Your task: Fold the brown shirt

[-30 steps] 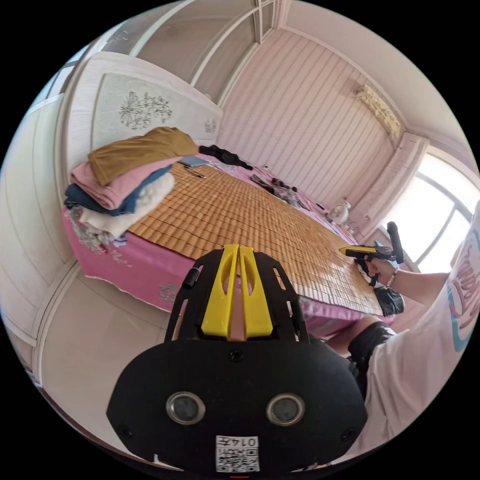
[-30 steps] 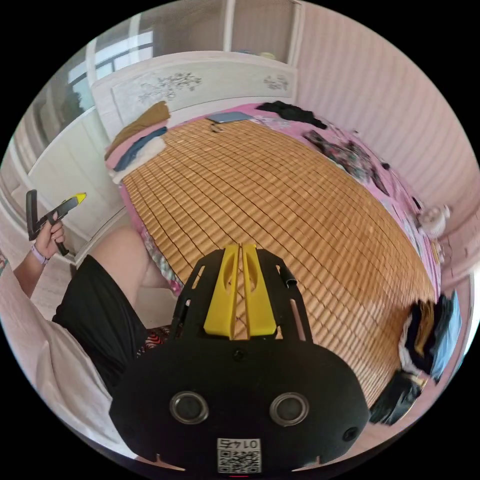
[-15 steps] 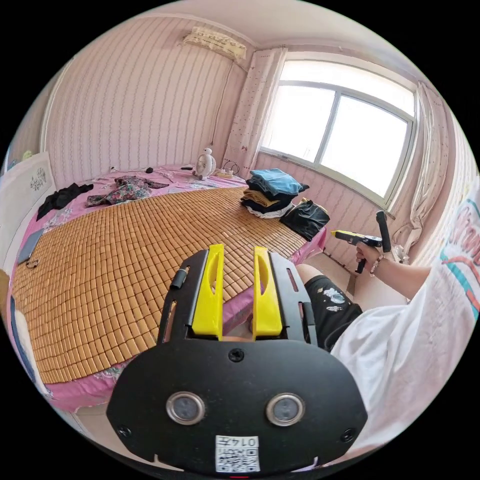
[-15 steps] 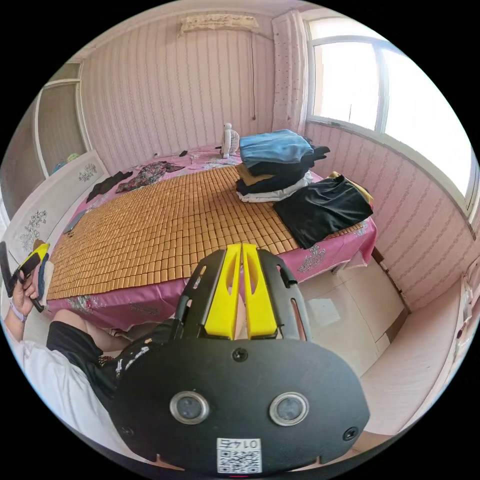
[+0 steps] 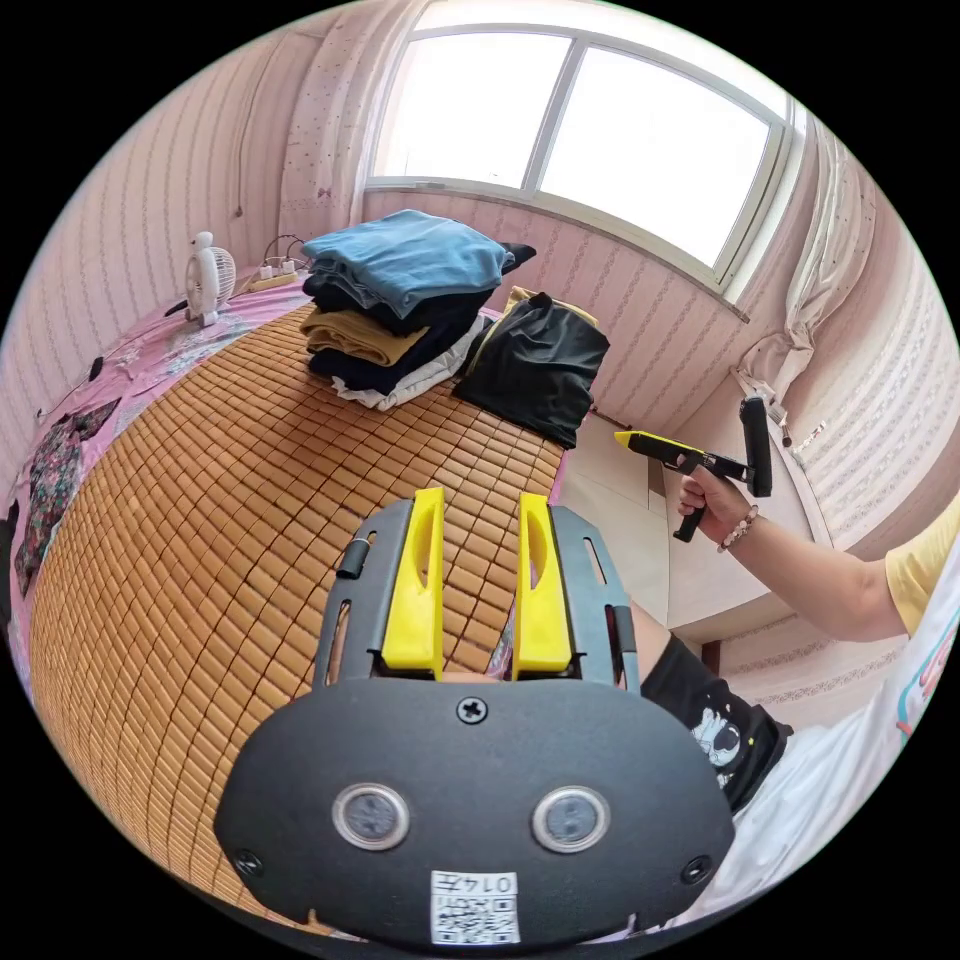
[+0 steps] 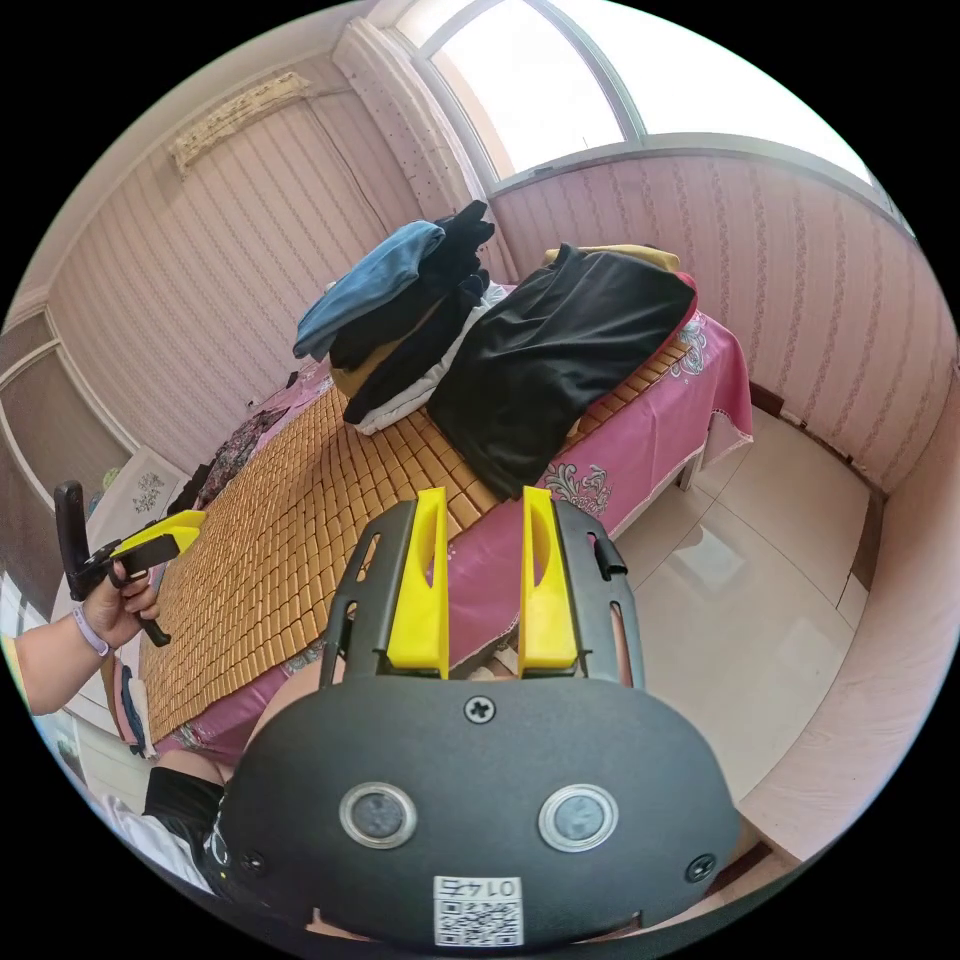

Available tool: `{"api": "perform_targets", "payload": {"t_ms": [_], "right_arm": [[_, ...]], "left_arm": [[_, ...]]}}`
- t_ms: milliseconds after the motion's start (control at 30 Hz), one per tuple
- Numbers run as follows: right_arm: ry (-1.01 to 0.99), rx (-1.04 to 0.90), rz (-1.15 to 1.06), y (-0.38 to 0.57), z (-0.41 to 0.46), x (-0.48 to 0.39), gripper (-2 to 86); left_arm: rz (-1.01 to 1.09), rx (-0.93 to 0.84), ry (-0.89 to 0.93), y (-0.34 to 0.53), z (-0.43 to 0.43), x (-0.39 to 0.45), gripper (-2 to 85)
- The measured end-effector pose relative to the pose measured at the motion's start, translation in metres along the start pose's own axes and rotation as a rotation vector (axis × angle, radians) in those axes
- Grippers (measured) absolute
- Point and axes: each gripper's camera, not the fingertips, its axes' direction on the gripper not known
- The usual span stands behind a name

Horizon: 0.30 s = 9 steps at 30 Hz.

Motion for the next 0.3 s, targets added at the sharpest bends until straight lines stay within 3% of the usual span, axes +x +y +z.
{"api": "perform_targets", "payload": {"t_ms": [300], "right_arm": [[-0.011,-0.009,0.043,-0.035,0.026,0.052,7.4]], "left_arm": [[0.158,-0.129,0.015,-0.139,0.188,0.002,10.2]]}}
